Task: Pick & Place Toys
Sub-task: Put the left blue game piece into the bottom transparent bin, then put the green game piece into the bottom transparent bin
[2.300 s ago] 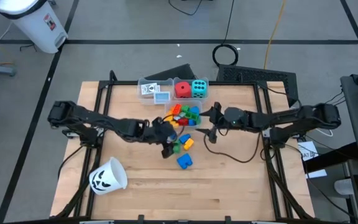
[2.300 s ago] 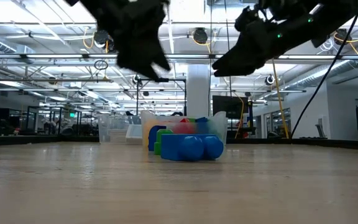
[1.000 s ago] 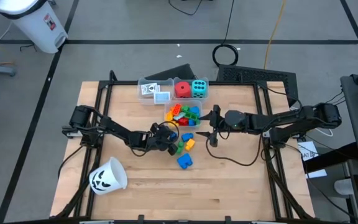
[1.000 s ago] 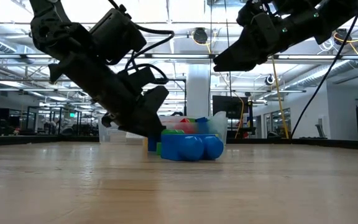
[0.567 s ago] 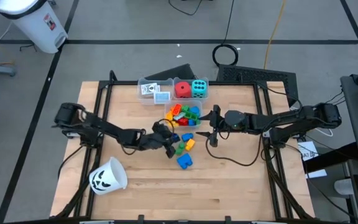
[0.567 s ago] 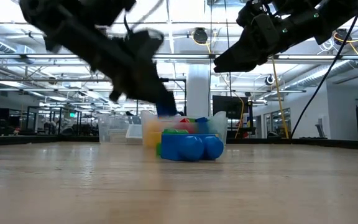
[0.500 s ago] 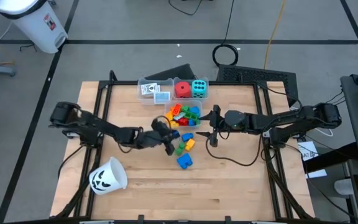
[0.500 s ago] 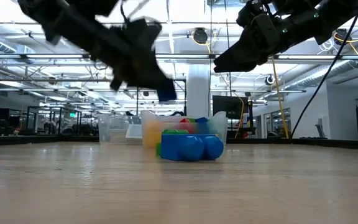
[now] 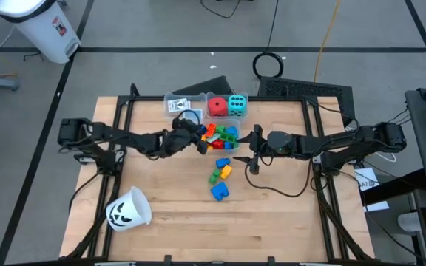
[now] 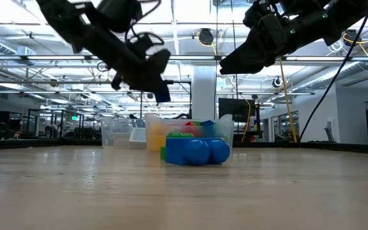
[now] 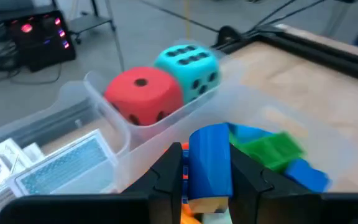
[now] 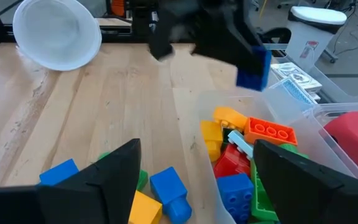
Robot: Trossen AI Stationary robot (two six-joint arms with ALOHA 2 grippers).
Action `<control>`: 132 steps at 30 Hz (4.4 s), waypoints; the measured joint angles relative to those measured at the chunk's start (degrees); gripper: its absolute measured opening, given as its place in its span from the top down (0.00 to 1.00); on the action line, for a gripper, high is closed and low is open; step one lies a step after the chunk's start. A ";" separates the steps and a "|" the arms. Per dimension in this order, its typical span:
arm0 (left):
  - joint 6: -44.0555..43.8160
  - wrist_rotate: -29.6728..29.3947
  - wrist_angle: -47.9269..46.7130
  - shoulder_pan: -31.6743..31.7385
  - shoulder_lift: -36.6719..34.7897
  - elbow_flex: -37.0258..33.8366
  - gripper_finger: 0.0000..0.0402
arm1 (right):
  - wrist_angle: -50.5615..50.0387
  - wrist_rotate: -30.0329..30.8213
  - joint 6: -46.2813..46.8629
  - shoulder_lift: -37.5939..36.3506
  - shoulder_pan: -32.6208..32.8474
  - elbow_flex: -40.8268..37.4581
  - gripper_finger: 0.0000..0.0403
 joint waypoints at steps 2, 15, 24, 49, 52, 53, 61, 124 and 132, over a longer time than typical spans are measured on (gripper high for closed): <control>-0.85 0.00 0.57 1.47 1.79 0.00 0.80 | -0.01 0.02 -0.26 0.00 0.00 0.00 0.31; -3.39 3.13 1.02 4.84 5.63 0.00 0.32 | -0.06 0.02 -0.41 0.00 -0.02 0.00 0.32; -4.01 10.62 0.94 4.25 4.67 0.00 0.09 | -0.13 0.02 -0.41 0.00 0.00 0.00 0.32; -19.86 23.17 -17.20 -14.94 4.61 6.74 0.05 | 0.47 0.02 -0.21 0.02 0.00 0.00 0.34; -19.31 19.98 -22.83 -15.58 6.92 10.43 0.05 | 0.49 0.02 -0.19 0.02 0.00 0.00 0.34; -19.04 19.53 -23.75 -15.79 7.93 11.11 0.05 | 0.49 0.00 -0.19 0.02 0.00 -0.02 0.34; -19.19 19.00 -23.60 -15.82 16.04 14.99 0.05 | 0.47 -0.02 0.44 0.02 0.00 -0.04 0.34; -4.86 13.14 -29.52 0.51 4.95 15.41 0.67 | -0.43 0.00 0.25 0.02 0.00 0.00 0.34; -6.13 13.73 -28.32 1.17 11.56 15.39 0.62 | -0.47 0.00 0.19 0.02 0.00 0.00 0.34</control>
